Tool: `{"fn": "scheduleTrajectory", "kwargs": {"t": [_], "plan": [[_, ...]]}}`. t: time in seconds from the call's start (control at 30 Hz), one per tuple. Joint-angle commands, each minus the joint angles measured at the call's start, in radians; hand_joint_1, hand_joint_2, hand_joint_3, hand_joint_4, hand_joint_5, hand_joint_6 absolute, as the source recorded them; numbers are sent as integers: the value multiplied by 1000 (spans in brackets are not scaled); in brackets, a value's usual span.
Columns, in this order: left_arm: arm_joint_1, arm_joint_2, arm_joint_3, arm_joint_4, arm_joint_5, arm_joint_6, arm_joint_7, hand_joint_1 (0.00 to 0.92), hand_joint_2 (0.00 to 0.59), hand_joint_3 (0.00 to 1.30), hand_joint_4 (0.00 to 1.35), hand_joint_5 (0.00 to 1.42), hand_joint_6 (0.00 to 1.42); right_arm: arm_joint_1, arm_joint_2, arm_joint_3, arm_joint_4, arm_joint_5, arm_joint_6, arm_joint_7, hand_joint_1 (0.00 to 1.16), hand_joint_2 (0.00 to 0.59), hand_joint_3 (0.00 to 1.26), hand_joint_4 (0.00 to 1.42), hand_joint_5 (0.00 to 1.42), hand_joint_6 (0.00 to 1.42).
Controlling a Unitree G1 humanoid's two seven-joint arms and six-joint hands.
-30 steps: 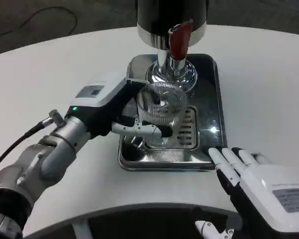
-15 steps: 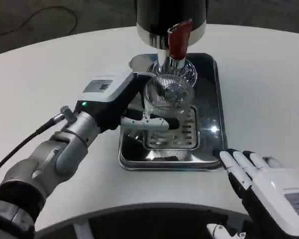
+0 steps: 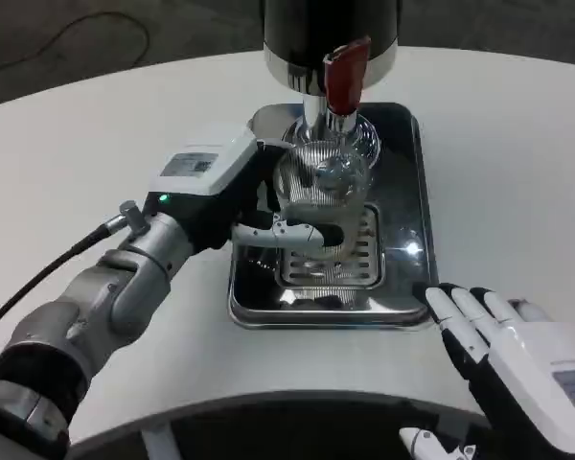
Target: Grasp the cup under the faucet to collect the drink, then remove the cup.
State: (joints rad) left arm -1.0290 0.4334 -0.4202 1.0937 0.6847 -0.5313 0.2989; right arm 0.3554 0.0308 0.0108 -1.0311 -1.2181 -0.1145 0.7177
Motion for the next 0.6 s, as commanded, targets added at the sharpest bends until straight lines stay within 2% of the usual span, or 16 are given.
{"fn": "scheduleTrajectory", "kwargs": {"t": [0.03,0.07,0.2,0.27,0.47,0.6], "plan": [[2,22,-18,2,19,16,-12,183,155,557,556,731,915,3,6,-1,-16,14,-12,12,202,417,0,0,0,0],[3,26,-20,1,21,16,-8,178,153,545,539,711,886,2,6,-1,-16,15,-12,12,202,417,0,0,0,0],[4,35,-24,-3,19,14,-3,135,134,433,400,524,598,-3,6,1,-16,15,-9,16,202,417,0,0,0,0],[2,38,-27,-5,14,10,-8,118,120,341,290,442,513,-4,6,1,-16,16,-8,18,202,417,0,0,0,0],[-1,44,-21,-21,3,-9,-11,74,105,178,173,358,425,-10,8,6,-16,12,-3,26,202,417,0,0,0,0],[-7,46,-15,-40,-9,-25,-28,56,99,140,147,343,400,-10,10,18,-16,6,2,32,202,417,0,0,0,0]]}}
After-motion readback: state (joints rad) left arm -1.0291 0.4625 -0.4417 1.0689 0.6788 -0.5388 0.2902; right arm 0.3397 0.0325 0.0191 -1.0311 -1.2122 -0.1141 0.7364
